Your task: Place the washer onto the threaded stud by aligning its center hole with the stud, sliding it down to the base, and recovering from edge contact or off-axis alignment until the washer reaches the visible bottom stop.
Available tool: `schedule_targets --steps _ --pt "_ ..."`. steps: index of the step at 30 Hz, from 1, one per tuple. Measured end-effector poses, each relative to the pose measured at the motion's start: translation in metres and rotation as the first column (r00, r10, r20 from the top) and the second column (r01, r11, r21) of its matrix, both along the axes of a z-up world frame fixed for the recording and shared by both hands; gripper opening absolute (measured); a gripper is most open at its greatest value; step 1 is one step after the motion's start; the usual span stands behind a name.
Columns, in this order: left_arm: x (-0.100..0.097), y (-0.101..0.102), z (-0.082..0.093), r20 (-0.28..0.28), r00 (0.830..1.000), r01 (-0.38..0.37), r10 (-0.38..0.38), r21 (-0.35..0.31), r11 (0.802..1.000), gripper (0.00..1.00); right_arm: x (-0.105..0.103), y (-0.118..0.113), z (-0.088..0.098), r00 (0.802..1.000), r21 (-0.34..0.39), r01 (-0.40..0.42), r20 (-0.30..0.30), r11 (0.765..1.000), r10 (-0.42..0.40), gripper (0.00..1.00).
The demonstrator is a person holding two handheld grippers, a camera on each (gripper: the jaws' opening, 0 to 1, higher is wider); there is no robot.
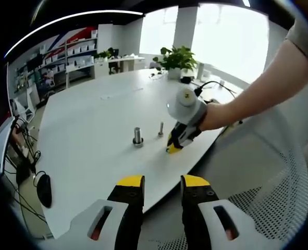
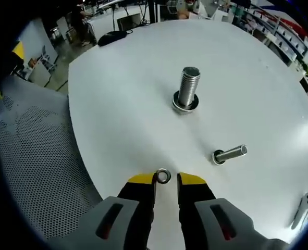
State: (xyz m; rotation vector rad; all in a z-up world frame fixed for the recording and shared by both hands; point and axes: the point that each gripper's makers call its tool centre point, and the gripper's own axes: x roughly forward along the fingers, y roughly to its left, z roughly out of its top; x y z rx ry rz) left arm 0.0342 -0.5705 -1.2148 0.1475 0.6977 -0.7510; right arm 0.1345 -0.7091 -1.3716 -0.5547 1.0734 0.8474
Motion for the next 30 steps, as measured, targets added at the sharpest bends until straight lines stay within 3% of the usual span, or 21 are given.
schedule_targets --steps 2,3,4,9,15,24,30 --pt "0.0 0.0 0.0 -0.001 1.0 0.001 -0.001 0.001 1.0 0.26 0.003 -0.003 0.0 1.0 -0.016 -0.009 0.014 1.0 0.009 0.16" --pt "0.0 0.0 -0.001 -0.002 1.0 0.0 0.0 0.001 1.0 0.26 0.002 -0.016 -0.005 1.0 -0.091 -0.017 0.002 0.996 0.017 0.17" --pt "0.0 0.0 0.0 -0.001 1.0 -0.001 0.001 0.0 1.0 0.26 0.001 -0.004 -0.002 1.0 -0.006 -0.022 0.002 1.0 0.022 0.17" --pt "0.0 0.0 0.0 -0.002 1.0 0.001 -0.001 0.0 1.0 0.26 -0.001 -0.008 -0.001 0.999 -0.054 -0.044 -0.005 0.998 0.044 0.19" --pt "0.0 0.0 -0.001 -0.005 1.0 0.001 -0.001 0.001 1.0 0.25 0.0 -0.007 0.001 0.999 -0.061 -0.05 0.007 0.997 0.051 0.18" --pt "-0.001 -0.001 -0.002 -0.01 1.0 0.007 -0.007 0.003 1.0 0.25 -0.007 -0.003 0.0 0.998 -0.041 -0.064 -0.022 0.997 0.063 0.16" --pt "-0.001 -0.001 -0.002 -0.012 1.0 0.009 -0.008 0.005 1.0 0.25 -0.013 -0.001 -0.001 0.997 0.015 -0.047 -0.057 0.999 0.048 0.14"
